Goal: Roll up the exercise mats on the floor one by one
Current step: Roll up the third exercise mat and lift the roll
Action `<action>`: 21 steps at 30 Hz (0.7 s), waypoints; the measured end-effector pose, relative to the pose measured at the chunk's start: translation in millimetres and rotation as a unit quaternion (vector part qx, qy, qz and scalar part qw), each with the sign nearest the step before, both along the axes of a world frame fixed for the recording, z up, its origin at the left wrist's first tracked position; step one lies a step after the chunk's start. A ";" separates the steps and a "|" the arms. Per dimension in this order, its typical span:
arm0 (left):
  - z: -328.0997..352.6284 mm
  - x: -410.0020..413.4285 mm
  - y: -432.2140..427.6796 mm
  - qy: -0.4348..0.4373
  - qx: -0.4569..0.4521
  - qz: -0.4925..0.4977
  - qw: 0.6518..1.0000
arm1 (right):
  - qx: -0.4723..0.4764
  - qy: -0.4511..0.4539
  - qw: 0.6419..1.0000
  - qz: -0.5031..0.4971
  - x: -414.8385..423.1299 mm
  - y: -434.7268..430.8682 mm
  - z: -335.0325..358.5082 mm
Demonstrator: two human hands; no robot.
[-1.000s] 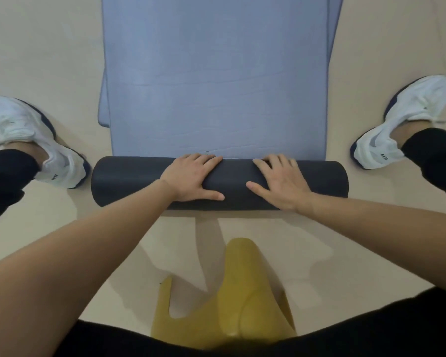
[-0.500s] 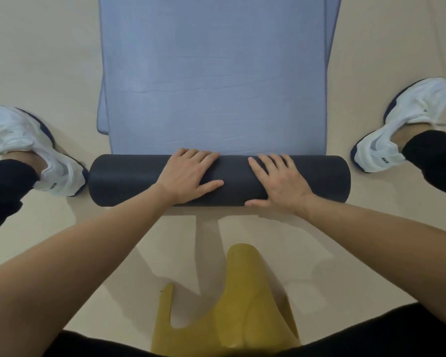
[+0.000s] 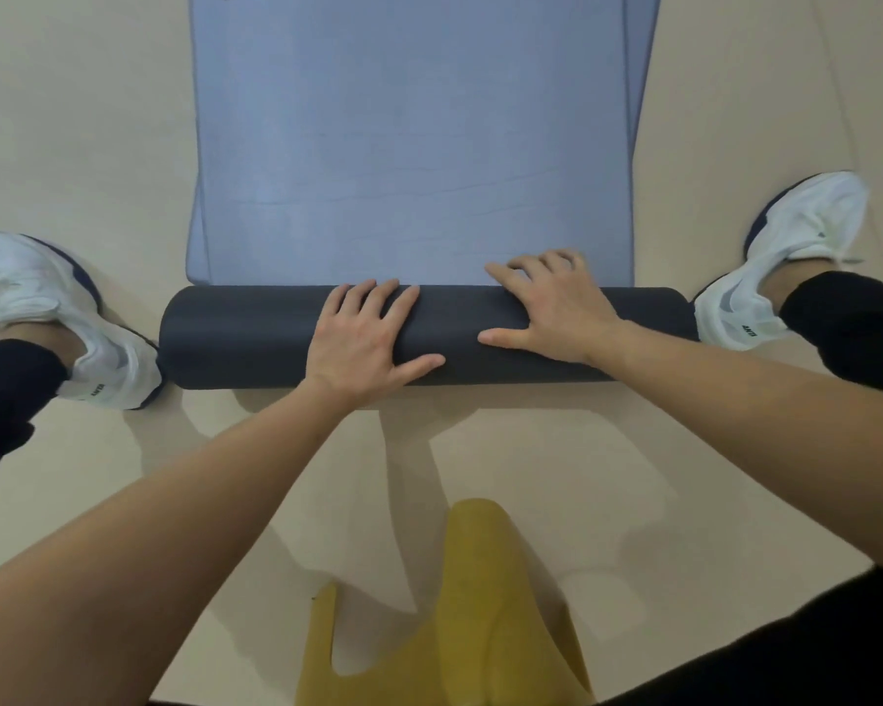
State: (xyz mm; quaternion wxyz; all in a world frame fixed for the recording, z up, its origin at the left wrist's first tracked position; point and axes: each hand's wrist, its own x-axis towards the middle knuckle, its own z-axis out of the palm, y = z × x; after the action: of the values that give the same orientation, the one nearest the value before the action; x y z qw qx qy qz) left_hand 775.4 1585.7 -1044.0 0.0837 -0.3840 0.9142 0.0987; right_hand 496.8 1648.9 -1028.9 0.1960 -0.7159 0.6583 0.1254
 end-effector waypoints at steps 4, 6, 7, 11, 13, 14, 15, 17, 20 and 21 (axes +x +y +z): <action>11.7 -18.4 -36.6 -0.017 0.061 0.015 0.998 | -0.200 -0.013 0.979 -0.025 15.4 24.1 -3.1; 13.7 -27.9 -58.9 -0.038 0.102 0.019 0.994 | -0.200 0.006 0.980 0.002 24.2 37.5 -9.7; 13.4 -32.3 -68.7 -0.049 0.120 0.019 0.991 | -0.167 0.029 0.985 0.007 26.9 40.7 -11.6; 10.8 -47.6 -98.5 -0.070 0.174 0.037 0.982 | -0.097 0.059 0.994 -0.002 19.6 19.4 -10.4; 12.1 -54.8 -108.9 -0.058 0.133 0.031 0.989 | -0.093 0.047 0.995 0.000 10.1 2.5 -10.8; 13.9 -57.4 -111.3 -0.043 0.088 0.025 0.995 | -0.092 0.041 0.995 0.002 5.5 -5.1 -11.5; 16.6 -58.6 -111.3 -0.023 0.041 0.020 0.999 | -0.093 0.036 0.995 0.004 1.3 -12.0 -12.8; 23.3 -55.9 -102.3 0.028 -0.031 -0.001 0.999 | -0.095 0.022 0.995 0.004 -7.4 -26.5 -15.4; 26.4 -38.7 -76.4 0.110 -0.097 -0.026 0.989 | -0.060 -0.017 0.998 -0.010 -21.4 -55.7 -14.6; 24.7 -32.1 -69.6 0.099 -0.099 -0.026 0.990 | -0.038 -0.031 0.999 -0.016 -25.8 -66.1 -13.6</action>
State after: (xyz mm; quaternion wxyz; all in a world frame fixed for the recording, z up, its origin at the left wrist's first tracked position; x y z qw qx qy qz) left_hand 743.3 1516.2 -1019.3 -0.0433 -0.3546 0.9330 0.0435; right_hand 471.0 1582.8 -1042.6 0.1911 -0.7156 0.6676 0.0753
